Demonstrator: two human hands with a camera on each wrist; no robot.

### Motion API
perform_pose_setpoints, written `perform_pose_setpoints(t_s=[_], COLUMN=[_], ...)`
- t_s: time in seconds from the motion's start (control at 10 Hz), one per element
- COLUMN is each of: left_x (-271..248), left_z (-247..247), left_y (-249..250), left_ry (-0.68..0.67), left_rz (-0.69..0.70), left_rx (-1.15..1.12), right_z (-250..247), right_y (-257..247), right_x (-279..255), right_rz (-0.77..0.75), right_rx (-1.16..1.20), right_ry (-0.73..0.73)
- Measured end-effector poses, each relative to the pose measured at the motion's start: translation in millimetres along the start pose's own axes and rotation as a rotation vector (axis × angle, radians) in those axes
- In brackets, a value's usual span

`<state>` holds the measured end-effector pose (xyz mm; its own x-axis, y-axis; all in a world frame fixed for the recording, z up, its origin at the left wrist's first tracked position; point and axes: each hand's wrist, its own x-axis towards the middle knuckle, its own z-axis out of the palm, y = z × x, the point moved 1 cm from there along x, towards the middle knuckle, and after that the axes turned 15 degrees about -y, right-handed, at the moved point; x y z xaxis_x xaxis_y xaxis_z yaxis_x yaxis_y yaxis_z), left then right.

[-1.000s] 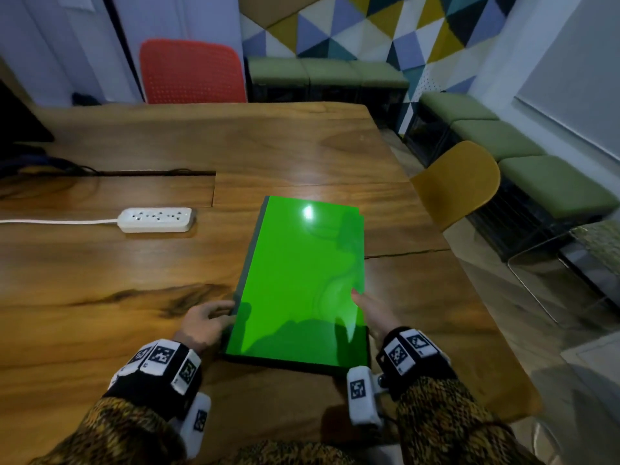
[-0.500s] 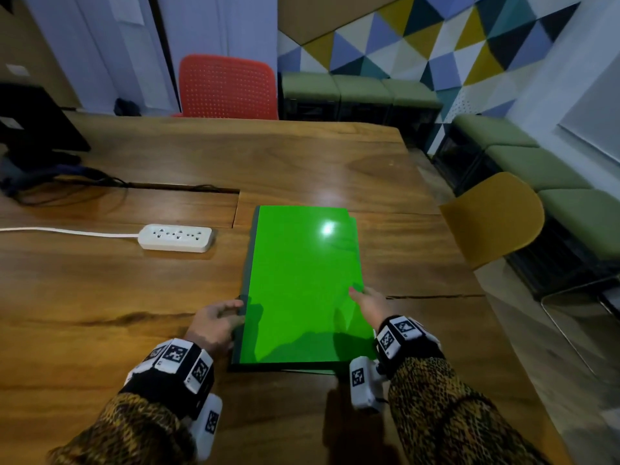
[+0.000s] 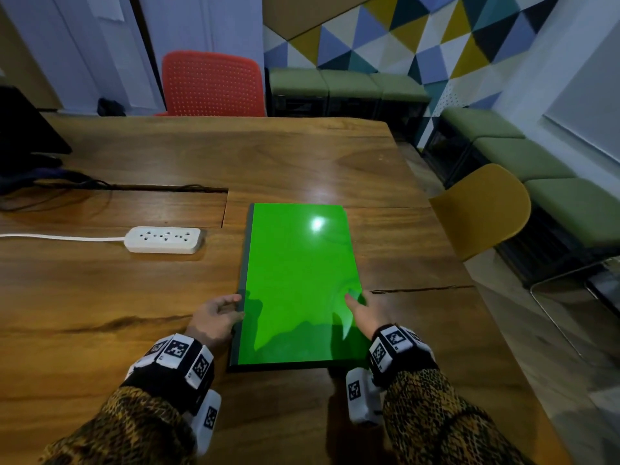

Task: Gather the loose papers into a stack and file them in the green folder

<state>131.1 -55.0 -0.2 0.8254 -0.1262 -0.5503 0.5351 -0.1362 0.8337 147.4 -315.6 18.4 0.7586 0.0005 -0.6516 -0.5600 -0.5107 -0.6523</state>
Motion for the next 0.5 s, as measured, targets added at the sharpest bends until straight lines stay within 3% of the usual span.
perform_pose_setpoints(t_s=[0.2, 0.4, 0.5], left_x=[3, -4, -3], left_z=[-18, -22, -25], left_y=[-16, -20, -27], left_ry=[-0.029, 0.024, 0.032], left_rz=[-0.036, -0.027, 0.011], left_rx=[-0.018, -0.009, -0.067], right_z=[-2, -3, -1], right_y=[18, 37, 50], right_x=[-10, -15, -14], right_rz=[0.010, -0.042, -0.097], right_rx=[0.024, 0.108, 0.063], right_ry=[0.012, 0.000, 0.078])
